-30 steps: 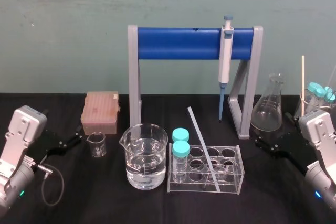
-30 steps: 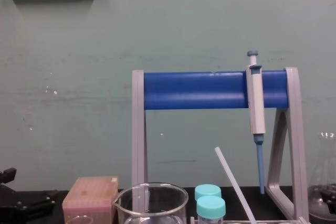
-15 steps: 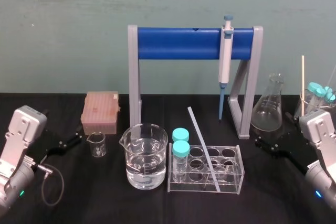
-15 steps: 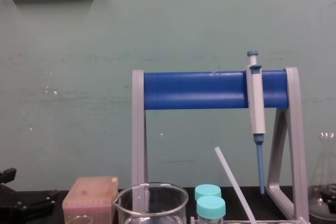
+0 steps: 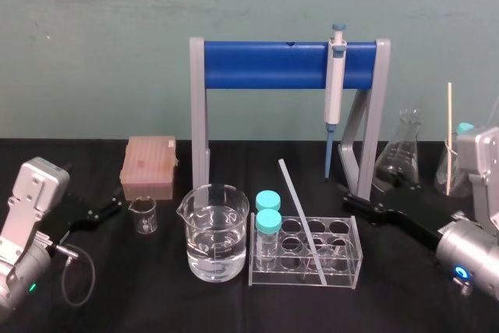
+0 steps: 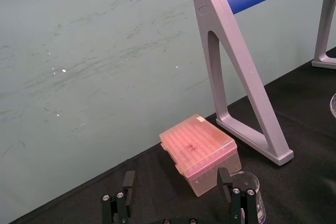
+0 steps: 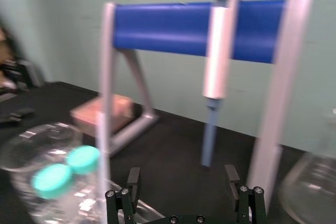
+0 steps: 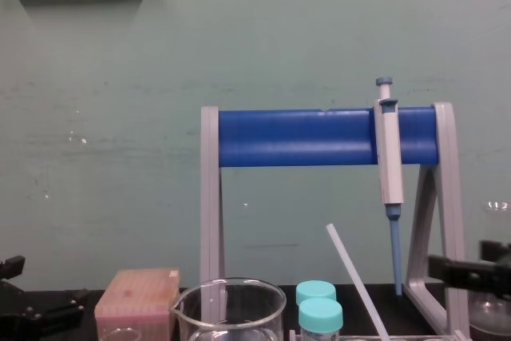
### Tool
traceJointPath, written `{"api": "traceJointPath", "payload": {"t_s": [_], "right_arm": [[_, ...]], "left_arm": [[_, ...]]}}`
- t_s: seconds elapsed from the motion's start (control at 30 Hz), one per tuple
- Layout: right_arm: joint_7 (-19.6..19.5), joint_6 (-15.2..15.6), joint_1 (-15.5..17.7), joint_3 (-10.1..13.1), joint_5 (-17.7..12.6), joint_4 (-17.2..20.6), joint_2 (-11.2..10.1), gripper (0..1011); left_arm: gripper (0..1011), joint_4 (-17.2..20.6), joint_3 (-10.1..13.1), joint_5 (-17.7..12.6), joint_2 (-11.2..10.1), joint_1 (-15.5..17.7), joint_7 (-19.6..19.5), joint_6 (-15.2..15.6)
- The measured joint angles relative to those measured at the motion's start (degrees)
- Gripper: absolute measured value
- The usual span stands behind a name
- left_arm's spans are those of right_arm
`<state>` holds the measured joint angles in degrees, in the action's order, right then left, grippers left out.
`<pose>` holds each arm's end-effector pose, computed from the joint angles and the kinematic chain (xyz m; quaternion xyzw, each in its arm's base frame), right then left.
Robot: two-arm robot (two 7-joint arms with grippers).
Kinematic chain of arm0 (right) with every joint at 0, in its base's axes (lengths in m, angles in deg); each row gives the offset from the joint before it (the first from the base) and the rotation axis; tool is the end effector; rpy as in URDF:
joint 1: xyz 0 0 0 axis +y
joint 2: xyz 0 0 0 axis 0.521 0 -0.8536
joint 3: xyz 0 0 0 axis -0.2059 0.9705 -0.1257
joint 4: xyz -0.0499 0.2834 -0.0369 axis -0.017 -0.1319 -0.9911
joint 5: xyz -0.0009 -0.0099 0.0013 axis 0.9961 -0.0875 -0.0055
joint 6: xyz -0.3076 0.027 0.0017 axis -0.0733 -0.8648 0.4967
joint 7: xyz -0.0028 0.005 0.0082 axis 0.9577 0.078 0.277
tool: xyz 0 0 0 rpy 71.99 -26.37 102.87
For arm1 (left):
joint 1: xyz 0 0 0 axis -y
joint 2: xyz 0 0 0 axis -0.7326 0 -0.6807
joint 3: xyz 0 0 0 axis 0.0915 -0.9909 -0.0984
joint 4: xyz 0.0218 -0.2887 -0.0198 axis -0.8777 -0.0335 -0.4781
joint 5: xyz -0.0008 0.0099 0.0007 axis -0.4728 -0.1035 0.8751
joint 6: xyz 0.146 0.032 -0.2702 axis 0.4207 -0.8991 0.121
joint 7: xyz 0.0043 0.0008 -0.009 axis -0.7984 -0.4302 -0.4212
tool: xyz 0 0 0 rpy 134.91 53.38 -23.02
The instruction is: Pick up the stirring rod with one hand, then place it down.
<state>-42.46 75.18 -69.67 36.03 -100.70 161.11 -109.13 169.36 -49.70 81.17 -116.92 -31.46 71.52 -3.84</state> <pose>0.3634 -0.0724 -0.2604 -0.0515 0.0285 -0.4816 0.8744 0.3582 0.0826 -0.3023 0.1414 -0.1325 0.5800 0.7912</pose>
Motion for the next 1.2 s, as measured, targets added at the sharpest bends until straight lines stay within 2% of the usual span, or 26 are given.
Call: {"api": "traceJointPath", "payload": {"t_s": [0.07, 0.2, 0.4, 0.47, 0.73, 1.03, 1.2], "right_arm": [[2.4, 1.6, -0.5, 0.0, -1.6, 0.6, 0.5, 1003], [5.4, 3.5, -1.6, -0.2, -3.0, 0.9, 1.3, 1003], [8.6, 5.0, -3.5, -1.9, -3.2, 0.9, 2.1, 1003], [9.4, 5.8, -4.9, -3.2, -2.5, 0.0, 2.6, 1003], [9.9, 7.4, -8.7, -6.2, -0.1, -3.7, 4.7, 1003], [10.3, 7.2, -12.0, -7.5, 1.8, -8.0, 7.5, 1003], [10.7, 7.1, -12.8, -7.9, 2.3, -9.4, 8.3, 1003]], "left_arm": [[1000, 0.0, 0.0, 0.0, 0.0, 0.0, 0.0, 0.0], [1000, 0.0, 0.0, 0.0, 0.0, 0.0, 0.0, 0.0], [1000, 0.0, 0.0, 0.0, 0.0, 0.0, 0.0, 0.0], [1000, 0.0, 0.0, 0.0, 0.0, 0.0, 0.0, 0.0], [1000, 0.0, 0.0, 0.0, 0.0, 0.0, 0.0, 0.0], [1000, 0.0, 0.0, 0.0, 0.0, 0.0, 0.0, 0.0], [1000, 0.0, 0.0, 0.0, 0.0, 0.0, 0.0, 0.0]]}}
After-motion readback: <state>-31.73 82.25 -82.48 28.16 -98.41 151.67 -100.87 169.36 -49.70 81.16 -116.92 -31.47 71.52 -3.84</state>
